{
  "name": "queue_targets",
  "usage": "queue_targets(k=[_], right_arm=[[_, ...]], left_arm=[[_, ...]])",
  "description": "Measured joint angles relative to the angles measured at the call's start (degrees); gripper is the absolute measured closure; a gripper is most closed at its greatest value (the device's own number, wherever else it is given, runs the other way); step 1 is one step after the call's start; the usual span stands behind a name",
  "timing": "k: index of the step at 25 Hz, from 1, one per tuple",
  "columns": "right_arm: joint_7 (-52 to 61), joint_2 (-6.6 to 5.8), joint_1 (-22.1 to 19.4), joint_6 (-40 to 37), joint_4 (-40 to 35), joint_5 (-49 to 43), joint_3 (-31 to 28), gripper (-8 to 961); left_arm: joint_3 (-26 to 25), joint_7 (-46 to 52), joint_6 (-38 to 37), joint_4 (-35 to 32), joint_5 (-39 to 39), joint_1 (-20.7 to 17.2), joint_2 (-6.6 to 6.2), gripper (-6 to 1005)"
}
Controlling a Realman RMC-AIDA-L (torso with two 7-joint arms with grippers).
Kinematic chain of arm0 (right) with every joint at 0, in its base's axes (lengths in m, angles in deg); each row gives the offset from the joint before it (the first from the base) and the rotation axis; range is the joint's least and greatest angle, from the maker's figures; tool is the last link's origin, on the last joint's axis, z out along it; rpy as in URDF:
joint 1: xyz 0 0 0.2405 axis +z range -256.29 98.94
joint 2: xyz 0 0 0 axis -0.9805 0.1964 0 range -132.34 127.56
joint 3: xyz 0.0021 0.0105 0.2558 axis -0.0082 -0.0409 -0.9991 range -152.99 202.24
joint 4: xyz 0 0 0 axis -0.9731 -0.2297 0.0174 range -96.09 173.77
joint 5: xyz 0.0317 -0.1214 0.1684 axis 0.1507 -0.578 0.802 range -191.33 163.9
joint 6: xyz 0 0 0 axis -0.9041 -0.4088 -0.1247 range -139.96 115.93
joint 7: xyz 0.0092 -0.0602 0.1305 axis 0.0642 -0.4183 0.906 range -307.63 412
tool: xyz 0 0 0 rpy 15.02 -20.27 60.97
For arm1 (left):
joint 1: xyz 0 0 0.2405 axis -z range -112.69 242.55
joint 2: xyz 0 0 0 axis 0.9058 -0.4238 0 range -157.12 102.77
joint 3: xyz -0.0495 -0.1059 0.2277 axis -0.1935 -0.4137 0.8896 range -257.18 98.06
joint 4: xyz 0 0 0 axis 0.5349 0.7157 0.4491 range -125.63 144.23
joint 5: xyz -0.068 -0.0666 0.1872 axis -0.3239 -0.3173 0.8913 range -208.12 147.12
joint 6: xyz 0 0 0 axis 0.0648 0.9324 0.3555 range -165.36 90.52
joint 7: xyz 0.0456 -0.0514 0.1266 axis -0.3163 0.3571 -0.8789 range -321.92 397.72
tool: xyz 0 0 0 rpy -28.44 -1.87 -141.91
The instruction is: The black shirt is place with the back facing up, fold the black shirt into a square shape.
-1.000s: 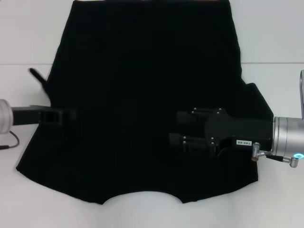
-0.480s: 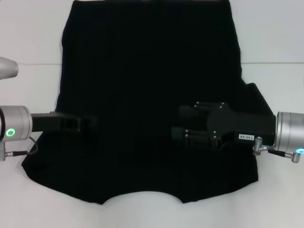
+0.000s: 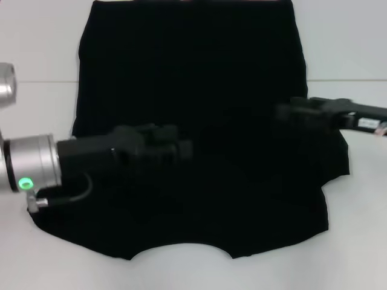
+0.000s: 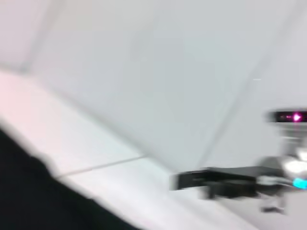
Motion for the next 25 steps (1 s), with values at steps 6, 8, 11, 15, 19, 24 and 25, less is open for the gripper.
queue_targets(k=[6,8,11,15,19,24,25], right_arm=[[19.73,-4.59,0.06,5.49,-1.3,-8.17,-0.19,272],[25.25,-5.31,-0.02,6.04,-2.98,-11.67,-0.23,273],[32.36,-5.72,-0.06,6.2,-5.44,-17.59,-0.26,274],[39.68,-5.89,0.95,6.27,-7.05,-26.25,-0.33,275],[42.89,-5.86,1.62,6.17,-7.25,-30.67,-0.36,277],[44.65,-5.7,1.95,7.51,-6.94,-32.53,-0.3,287],[44.68,-5.63,2.03,8.0,-6.71,-32.56,-0.19,289]], left_arm=[[3.36,-16.36,-2.32,3.19,-0.06,-0.52,1.2,346],[4.96,-19.09,-2.15,2.97,0.03,-0.93,1.44,264],[6.57,-22.27,-1.81,2.71,0.82,-1.17,1.59,78],[7.67,-25.35,-1.59,2.3,3.72,-1.11,1.76,87],[9.16,-26.18,-0.98,1.47,6.08,-0.84,1.85,96],[10.68,-26.26,0.07,1.0,6.6,-0.77,2.02,103],[11.04,-26.27,0.29,1.0,6.6,-0.77,2.04,104]])
